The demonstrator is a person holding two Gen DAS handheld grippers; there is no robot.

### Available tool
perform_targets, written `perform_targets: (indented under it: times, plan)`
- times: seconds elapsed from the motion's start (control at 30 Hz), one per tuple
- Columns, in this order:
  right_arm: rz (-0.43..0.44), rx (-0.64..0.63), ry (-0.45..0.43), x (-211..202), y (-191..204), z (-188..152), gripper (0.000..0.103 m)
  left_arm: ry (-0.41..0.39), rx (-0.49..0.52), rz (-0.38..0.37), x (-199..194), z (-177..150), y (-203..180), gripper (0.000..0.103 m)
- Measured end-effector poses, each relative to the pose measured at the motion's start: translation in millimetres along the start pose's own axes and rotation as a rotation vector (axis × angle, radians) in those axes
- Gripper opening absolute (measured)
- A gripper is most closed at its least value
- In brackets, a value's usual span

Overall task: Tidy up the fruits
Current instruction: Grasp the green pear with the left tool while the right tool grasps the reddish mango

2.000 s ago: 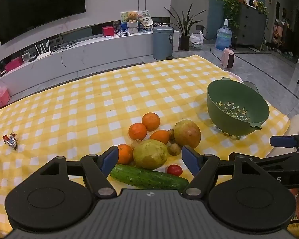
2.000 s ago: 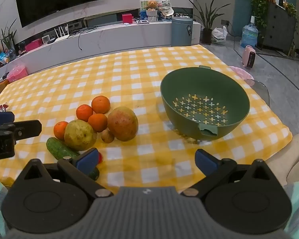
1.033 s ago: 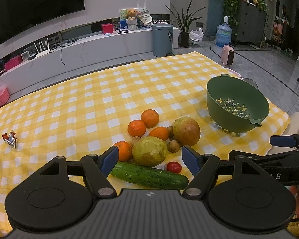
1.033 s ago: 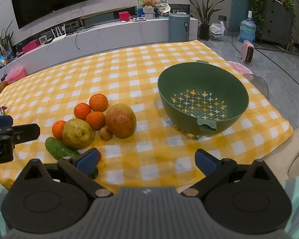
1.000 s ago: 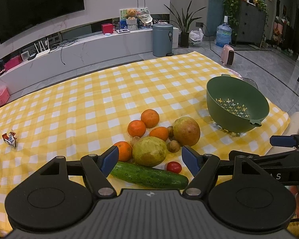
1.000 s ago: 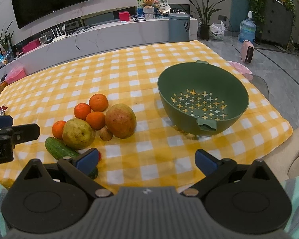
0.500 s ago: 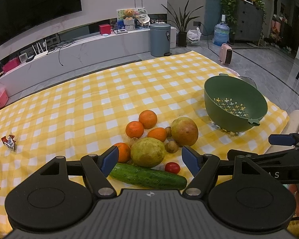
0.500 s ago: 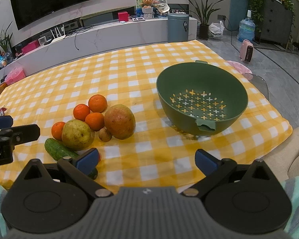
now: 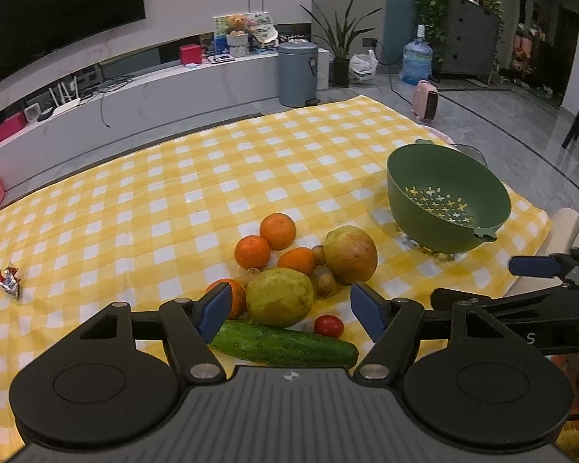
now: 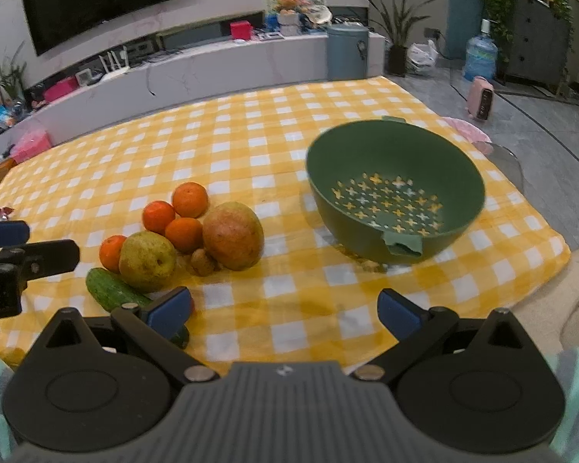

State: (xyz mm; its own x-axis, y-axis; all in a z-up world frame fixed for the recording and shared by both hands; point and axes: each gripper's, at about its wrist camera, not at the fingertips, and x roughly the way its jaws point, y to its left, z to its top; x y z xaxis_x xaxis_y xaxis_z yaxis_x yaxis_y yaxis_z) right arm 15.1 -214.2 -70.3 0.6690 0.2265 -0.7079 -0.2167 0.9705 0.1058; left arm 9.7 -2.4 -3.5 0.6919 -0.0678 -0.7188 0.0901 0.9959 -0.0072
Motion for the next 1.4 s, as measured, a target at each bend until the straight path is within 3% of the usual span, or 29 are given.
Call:
perform_targets:
  times: [0.1,0.2,0.43,0.47,0.53,0.6,0.9,1.1,1.4]
  plan:
    - [0.053,-0.030,-0.070,-0.7,1.2,-1.8,0.099,0.005,0.007,-0.010,1.3,1.2,3.0,0.079]
    - [0.083,-0.063,-0.089,5.0,6.4,0.6,0.098,0.008,0.021,0.028,6.8,3.5,8.6,0.079]
    - [0.145,-0.075,-0.030,34.5,12.0,8.5,0.071,0.031,-0.034,-0.035,29.0,6.0,23.0,0.068]
    - [0.143,-0.077,-0.019,40.2,11.9,9.5,0.069,0.027,-0.027,-0.035,32.2,5.4,23.1,0.068]
    - [0.156,-0.069,0.009,50.6,9.2,11.2,0.053,0.033,-0.006,-0.040,37.4,3.0,22.0,0.068]
    - [0.184,-0.034,0.045,62.1,4.3,14.1,0.050,0.035,0.028,-0.034,46.5,1.3,19.9,0.068]
    - [0.257,0.006,0.082,94.9,1.3,25.6,0.054,0.100,0.096,-0.012,85.0,-1.2,12.1,0.076]
    - [0.250,0.044,0.091,117.3,1.5,32.1,0.058,0.127,0.102,0.018,104.5,-3.7,15.4,0.081]
    - [0.252,0.085,0.108,139.1,1.9,35.6,0.064,0.160,0.082,0.001,122.7,-4.1,16.7,0.081]
